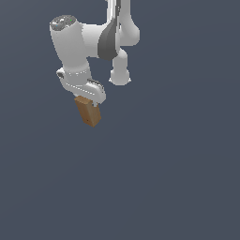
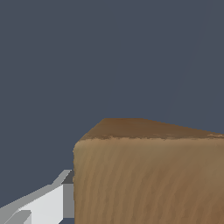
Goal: Pick up the object and move it to a goal position.
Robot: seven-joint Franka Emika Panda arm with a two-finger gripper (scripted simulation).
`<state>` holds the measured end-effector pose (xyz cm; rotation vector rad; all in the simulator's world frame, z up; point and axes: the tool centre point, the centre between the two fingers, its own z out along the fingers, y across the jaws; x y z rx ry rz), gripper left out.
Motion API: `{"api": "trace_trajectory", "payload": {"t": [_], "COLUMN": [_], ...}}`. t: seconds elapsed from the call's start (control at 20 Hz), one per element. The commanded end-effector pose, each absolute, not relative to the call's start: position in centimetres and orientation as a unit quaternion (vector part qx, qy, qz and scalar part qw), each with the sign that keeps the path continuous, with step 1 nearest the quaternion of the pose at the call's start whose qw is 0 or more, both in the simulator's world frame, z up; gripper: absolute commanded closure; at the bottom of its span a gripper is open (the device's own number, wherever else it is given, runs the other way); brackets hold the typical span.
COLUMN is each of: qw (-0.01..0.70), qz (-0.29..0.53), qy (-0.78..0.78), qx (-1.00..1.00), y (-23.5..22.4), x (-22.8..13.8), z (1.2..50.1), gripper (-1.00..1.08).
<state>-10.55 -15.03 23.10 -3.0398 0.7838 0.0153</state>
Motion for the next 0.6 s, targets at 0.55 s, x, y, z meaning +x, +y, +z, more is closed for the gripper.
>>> {"api": "trace_trajectory", "payload": {"t": [0.55], "qw": [0.001], "qz": [0.000], "qy": [0.249], "qx": [-0.968], "y": [-17.1], "x": [-14.2], "z": [25.9], "gripper": [1.08]}}
